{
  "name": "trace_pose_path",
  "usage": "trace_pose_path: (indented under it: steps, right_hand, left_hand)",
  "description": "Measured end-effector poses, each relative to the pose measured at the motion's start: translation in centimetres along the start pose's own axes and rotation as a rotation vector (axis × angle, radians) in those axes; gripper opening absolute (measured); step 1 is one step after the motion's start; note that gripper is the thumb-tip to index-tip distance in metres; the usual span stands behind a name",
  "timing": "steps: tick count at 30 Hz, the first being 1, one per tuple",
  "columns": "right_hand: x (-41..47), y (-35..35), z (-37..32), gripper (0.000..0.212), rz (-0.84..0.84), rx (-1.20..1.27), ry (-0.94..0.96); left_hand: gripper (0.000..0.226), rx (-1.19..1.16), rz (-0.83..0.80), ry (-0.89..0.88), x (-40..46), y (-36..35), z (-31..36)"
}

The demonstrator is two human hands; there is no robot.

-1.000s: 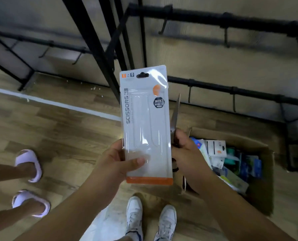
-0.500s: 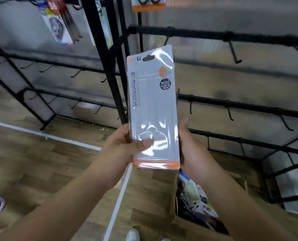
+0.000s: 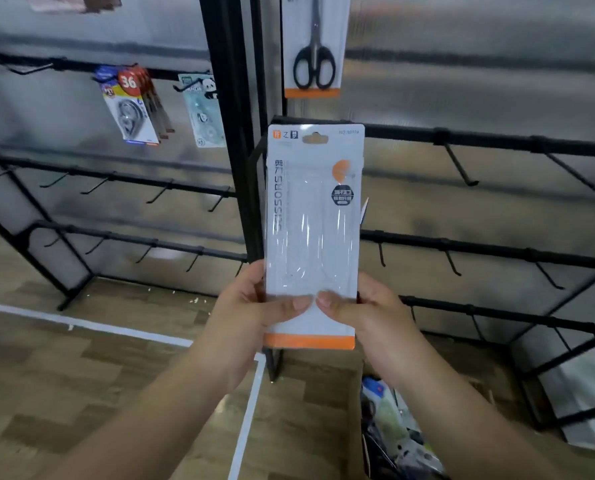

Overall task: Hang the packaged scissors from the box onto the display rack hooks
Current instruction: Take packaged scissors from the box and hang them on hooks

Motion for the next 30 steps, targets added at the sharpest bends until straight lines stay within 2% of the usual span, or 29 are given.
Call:
trace_pose_path:
  steps: [3,7,15,21,23,26,30]
  right_hand:
    - [0.0,-0.2,0.2,0.026,0.077,0.053,0.017]
    - [0.0,-0.5,-0.5,0.032,0.1,0.077,0.044]
    - [0.7,0.3,-3.4,0.055,0.175,0.1,0.069]
    - [1.0,1.9,-5.2,0.052,0.232,0.177,0.085]
    - [1.1,2.7,-5.7,0.04,0.27,0.185,0.084]
    - [1.5,4.0,-6.1,0.022,0.31,0.206,0.098]
    - [2.1,5.1,-6.3,0.033,0.365,0.202,0.086]
  left_hand:
    - [0.056,-0.03,-0.033,0.075,0.3,0.2,0.5]
    - [0.048,-0.062,-0.045,0.179,0.6,-0.2,1.8]
    - [0.027,-0.014,0.052,0.154,0.4,-2.1,4.5]
    - [0.02,0.039,0.056,0.172,0.7,-2.9,5.4]
    - [0.015,0.069,0.048,0.179,1.1,-2.8,5.6]
    - [0.025,0.088,0.023,0.175,1.6,-2.6,5.9]
    - [0.016,0.08,0.037,0.128,2.3,-2.5,6.6]
Point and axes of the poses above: each hand's wrist, its own x-axis towards the middle knuckle, its own y-axis out of the back of the hand, z = x × y, the point moved 1 cm from there along x, towards the middle knuckle, and after that the axes turned 6 degrees about y, right-handed, at the moved point
